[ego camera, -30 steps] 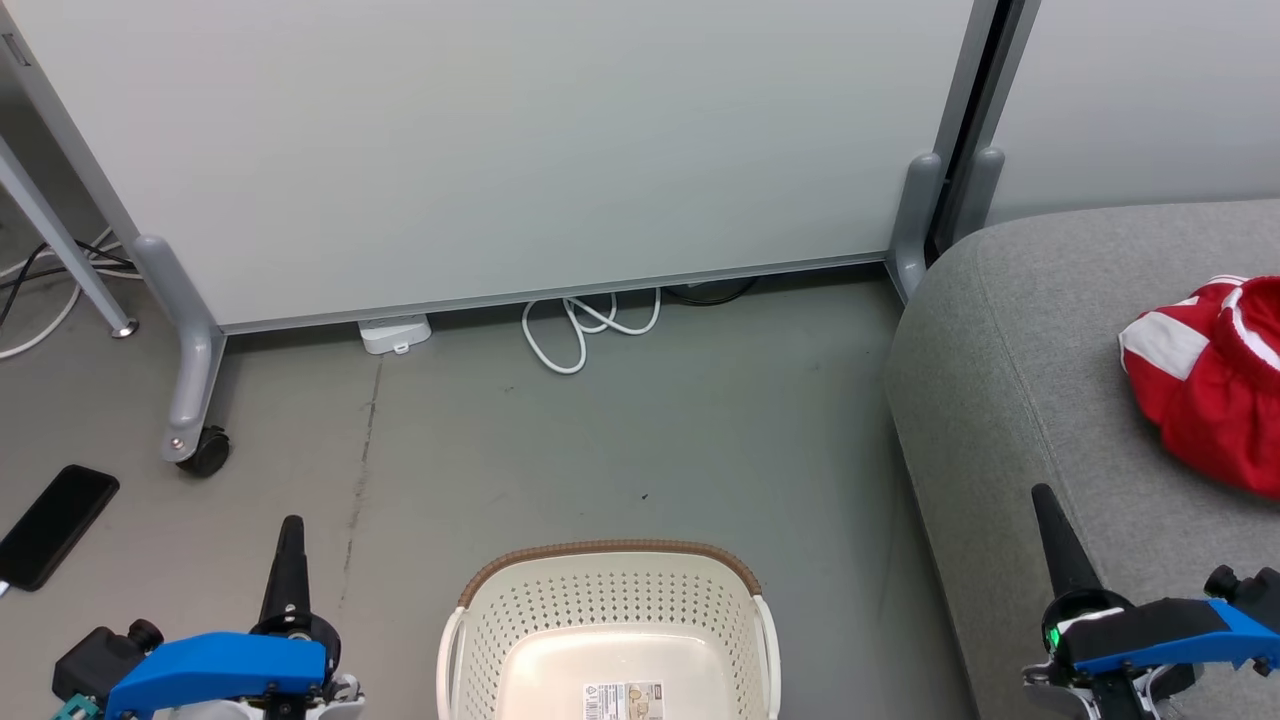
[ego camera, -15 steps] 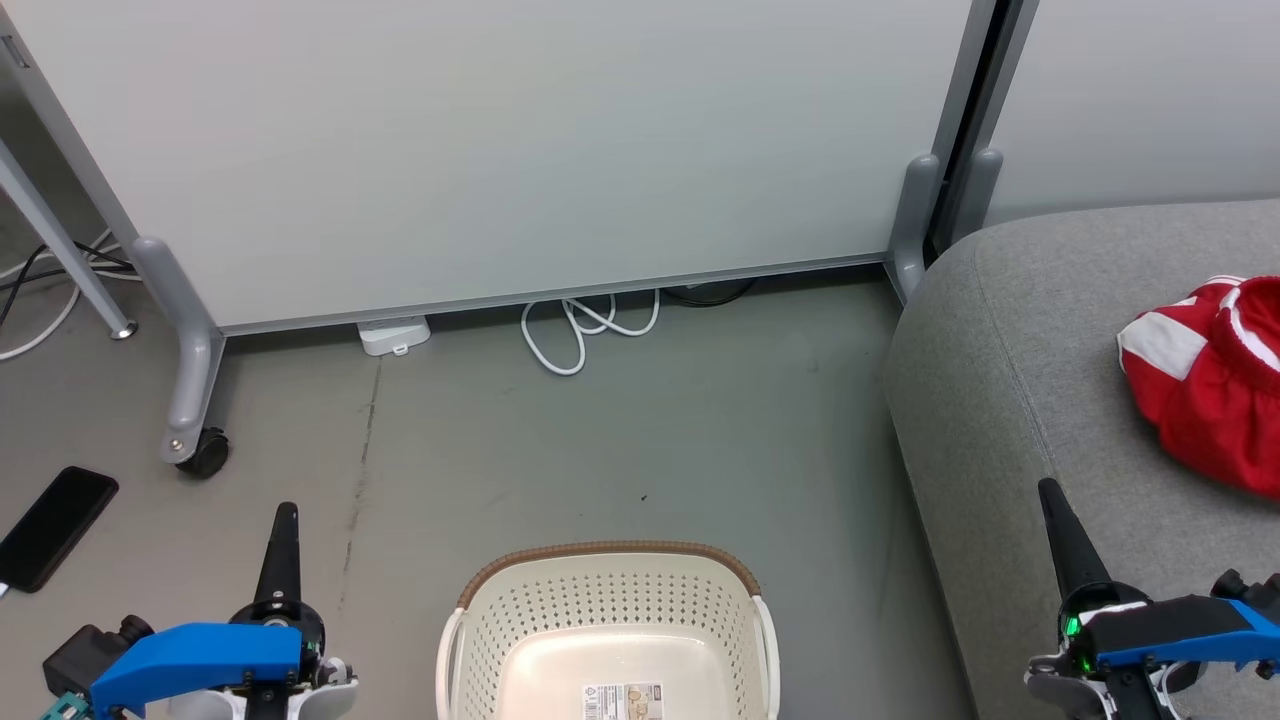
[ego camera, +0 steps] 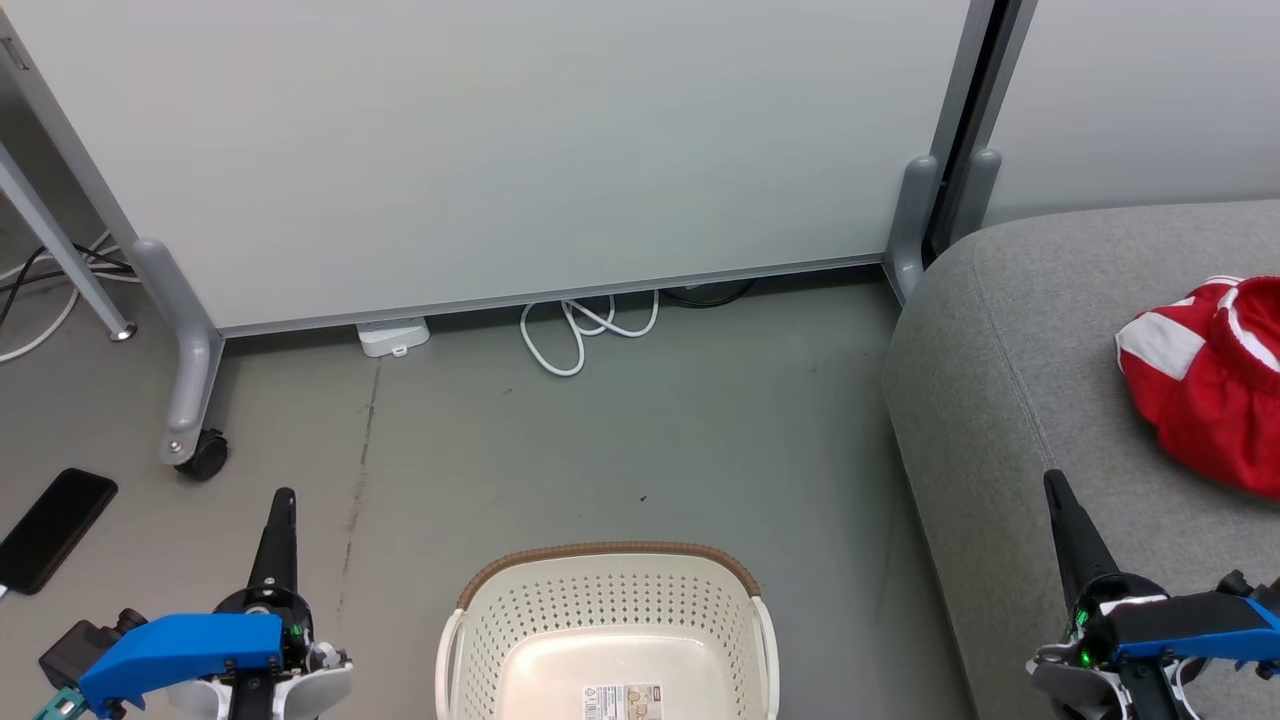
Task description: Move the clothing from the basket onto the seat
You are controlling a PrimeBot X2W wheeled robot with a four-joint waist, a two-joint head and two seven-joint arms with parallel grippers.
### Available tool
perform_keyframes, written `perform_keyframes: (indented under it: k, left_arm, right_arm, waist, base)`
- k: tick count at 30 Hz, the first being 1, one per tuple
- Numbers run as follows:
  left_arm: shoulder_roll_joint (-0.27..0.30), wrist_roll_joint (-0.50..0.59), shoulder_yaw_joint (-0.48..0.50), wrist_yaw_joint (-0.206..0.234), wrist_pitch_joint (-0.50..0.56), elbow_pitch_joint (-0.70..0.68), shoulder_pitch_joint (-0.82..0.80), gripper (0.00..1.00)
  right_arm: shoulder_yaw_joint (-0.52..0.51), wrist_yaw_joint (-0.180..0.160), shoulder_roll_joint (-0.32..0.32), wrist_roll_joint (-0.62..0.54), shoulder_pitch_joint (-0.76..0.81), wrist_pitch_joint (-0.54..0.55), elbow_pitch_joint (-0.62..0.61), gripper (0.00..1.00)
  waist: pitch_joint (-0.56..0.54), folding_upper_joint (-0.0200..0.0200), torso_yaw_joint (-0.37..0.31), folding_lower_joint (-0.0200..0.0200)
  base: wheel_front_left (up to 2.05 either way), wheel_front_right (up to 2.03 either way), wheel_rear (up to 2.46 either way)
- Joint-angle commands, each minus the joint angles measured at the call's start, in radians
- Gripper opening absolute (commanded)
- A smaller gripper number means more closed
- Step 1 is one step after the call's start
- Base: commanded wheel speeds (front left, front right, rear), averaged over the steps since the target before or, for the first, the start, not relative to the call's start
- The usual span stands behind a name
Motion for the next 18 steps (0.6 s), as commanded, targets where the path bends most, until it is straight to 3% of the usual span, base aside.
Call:
perform_keyframes:
  k: [1,18]
  left_arm:
    - [0.001,-0.018,0.007,-0.003,0.006,-0.009,-0.017,0.0]
    - [-0.001,-0.141,0.02,-0.003,0.038,-0.018,-0.03,0.0]
  right_arm:
    - [-0.003,0.001,-0.002,0.022,-0.02,0.004,-0.009,0.0]
    - [-0.012,0.001,-0.002,0.154,-0.022,0.029,-0.013,0.0]
  waist:
    - [0.0,-0.0001,0.0,0.0]
    - [-0.002,-0.0001,-0.002,0.0]
  base:
    - [0.0,0.0,0.0]
    - [0.0,0.0,0.0]
